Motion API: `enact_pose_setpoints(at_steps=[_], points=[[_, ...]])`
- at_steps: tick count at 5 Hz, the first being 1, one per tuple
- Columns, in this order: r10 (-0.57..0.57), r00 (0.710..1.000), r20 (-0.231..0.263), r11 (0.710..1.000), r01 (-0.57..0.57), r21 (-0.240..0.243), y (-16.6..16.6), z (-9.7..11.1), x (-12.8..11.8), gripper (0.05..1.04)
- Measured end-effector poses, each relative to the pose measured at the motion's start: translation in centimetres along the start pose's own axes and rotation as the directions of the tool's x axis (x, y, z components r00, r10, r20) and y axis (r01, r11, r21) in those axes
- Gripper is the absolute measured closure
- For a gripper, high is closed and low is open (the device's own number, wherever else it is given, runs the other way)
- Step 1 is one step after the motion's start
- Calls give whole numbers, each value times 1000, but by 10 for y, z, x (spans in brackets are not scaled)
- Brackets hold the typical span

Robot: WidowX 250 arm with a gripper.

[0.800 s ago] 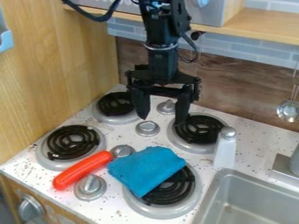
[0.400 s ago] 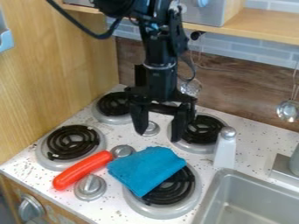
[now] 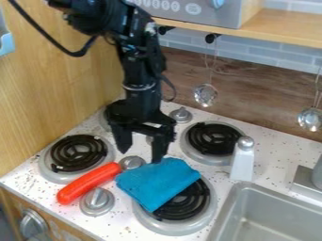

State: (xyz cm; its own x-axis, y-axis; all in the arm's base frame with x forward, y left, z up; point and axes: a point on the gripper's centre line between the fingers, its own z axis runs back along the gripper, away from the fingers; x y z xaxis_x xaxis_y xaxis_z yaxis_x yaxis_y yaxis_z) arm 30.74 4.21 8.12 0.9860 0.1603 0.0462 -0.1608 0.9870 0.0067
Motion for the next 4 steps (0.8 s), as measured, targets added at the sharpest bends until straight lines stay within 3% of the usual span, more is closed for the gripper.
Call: enact_pose_setpoints(at_steps=[2, 3, 4], points=[[-213, 973, 91, 977, 213, 10, 49, -9, 8, 82], [-225, 967, 117, 974, 223, 36, 56, -22, 3, 82], [-210, 972, 106, 977, 205, 53, 63, -34, 0, 82]])
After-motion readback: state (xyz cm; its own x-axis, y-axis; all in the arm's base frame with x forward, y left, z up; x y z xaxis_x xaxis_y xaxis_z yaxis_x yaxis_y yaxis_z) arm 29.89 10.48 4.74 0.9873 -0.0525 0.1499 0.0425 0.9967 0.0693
